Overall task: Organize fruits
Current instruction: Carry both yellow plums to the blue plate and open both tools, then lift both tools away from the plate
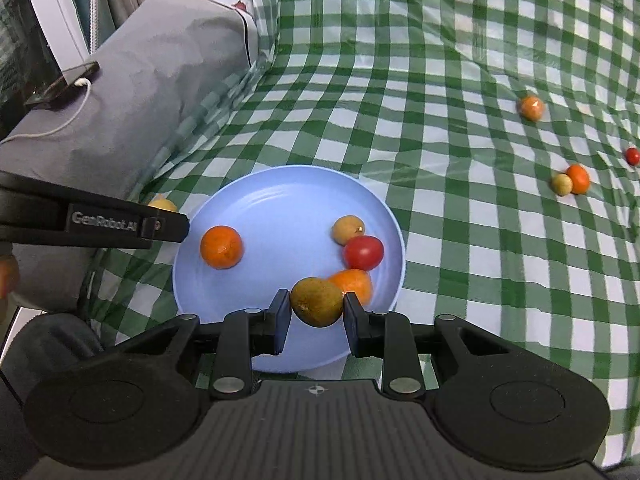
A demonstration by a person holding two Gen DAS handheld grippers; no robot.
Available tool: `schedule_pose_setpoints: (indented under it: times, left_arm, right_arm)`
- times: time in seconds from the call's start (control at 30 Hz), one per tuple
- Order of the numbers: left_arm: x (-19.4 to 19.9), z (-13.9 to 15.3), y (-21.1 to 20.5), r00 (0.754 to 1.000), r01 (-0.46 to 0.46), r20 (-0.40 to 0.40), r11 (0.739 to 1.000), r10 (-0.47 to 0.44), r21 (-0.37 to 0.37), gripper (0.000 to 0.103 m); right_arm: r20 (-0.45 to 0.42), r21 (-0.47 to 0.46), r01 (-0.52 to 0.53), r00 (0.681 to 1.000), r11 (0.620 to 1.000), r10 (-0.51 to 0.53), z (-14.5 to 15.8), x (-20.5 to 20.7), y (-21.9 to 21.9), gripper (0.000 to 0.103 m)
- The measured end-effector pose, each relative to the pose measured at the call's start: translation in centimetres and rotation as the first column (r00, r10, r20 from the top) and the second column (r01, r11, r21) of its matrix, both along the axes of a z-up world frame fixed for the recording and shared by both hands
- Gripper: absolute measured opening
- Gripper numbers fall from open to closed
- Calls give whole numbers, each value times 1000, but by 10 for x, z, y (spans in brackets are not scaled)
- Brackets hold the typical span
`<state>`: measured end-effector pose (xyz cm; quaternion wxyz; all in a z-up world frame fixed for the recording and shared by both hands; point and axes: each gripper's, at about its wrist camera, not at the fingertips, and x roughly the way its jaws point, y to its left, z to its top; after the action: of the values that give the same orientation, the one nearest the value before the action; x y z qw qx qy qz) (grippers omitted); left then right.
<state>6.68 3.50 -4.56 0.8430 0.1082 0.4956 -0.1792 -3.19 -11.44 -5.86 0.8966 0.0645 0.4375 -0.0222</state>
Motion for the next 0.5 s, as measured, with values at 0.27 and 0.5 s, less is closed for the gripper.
schedule_pose_setpoints:
  times: [0.27,0.5]
  left_arm:
    - [18,-25,-9,1000,14,-11,998,-14,54,29]
    - [15,-11,-3,998,-25,51,999,23,31,102]
  right_arm:
    - [-25,-8,-14,1000,1000,14,-13,22,1,30]
    - [-12,-3,-14,1000,1000,14,-8,36,0,59]
